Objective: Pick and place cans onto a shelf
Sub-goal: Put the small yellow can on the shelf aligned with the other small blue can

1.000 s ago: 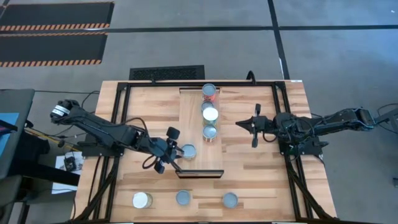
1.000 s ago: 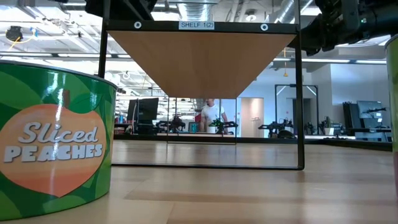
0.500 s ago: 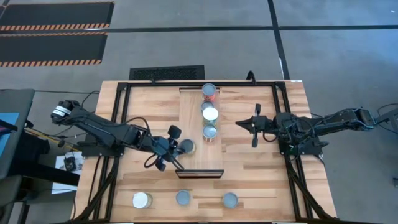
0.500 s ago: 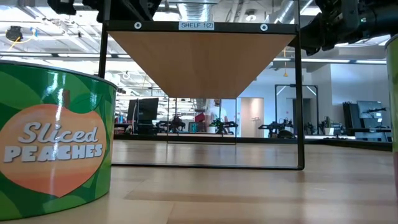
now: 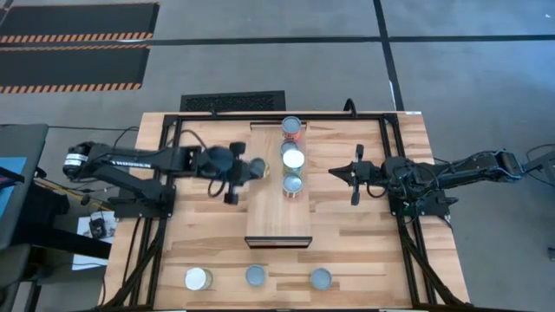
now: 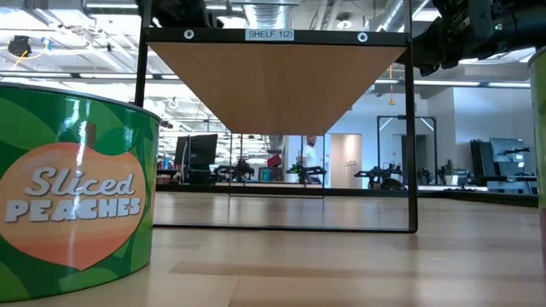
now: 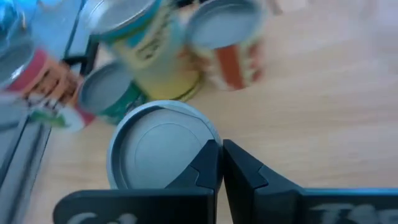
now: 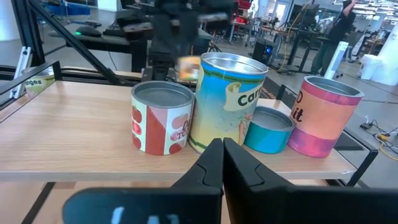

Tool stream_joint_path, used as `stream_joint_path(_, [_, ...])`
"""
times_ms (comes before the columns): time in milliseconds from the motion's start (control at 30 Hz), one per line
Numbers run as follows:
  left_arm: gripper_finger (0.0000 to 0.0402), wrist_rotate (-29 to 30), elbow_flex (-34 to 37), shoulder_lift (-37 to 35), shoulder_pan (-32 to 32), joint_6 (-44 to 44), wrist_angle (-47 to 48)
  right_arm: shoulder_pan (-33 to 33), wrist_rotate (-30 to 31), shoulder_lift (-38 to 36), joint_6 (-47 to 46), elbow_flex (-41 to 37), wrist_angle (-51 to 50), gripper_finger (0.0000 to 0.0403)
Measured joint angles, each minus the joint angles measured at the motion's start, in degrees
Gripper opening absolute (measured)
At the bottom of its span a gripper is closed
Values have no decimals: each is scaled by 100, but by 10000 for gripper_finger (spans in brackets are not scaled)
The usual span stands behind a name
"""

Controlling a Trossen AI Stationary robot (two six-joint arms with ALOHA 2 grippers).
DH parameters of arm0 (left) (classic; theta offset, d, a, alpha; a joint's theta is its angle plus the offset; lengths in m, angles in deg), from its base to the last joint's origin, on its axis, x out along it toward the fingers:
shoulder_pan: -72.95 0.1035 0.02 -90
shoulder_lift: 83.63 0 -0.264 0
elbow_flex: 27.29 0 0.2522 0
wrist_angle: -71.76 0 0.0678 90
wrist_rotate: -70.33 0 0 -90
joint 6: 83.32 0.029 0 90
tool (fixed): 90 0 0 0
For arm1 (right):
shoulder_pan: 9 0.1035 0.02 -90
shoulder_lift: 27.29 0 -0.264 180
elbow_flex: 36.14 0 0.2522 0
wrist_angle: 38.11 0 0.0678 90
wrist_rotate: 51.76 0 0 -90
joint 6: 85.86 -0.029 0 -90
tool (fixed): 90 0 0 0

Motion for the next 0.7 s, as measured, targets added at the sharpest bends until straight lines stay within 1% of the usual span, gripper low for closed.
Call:
stream_joint_path(167, [1,-343,-8,240,698,-318,-189,-1,0,0,0,0,-4,20])
stream_joint_path(300, [0,-437,-308,507,1088,-444,25,0,0,2,2,0,-4,16])
stream_joint_path(367, [0,-460,-482,640,1202,-440,111,0,0,0,4,0,-4,16])
stream_joint_path(500, [0,-750,-800,930,1322,-437,464,1,0,0,7,0,-4,21])
stream_joint_path(600, [0,-782,-969,1146,1324,-436,623,-1,0,0,17,0,-2,21])
stream_joint_path(700, [0,-693,-1121,1305,1322,-434,698,-1,0,1,20,0,-2,18])
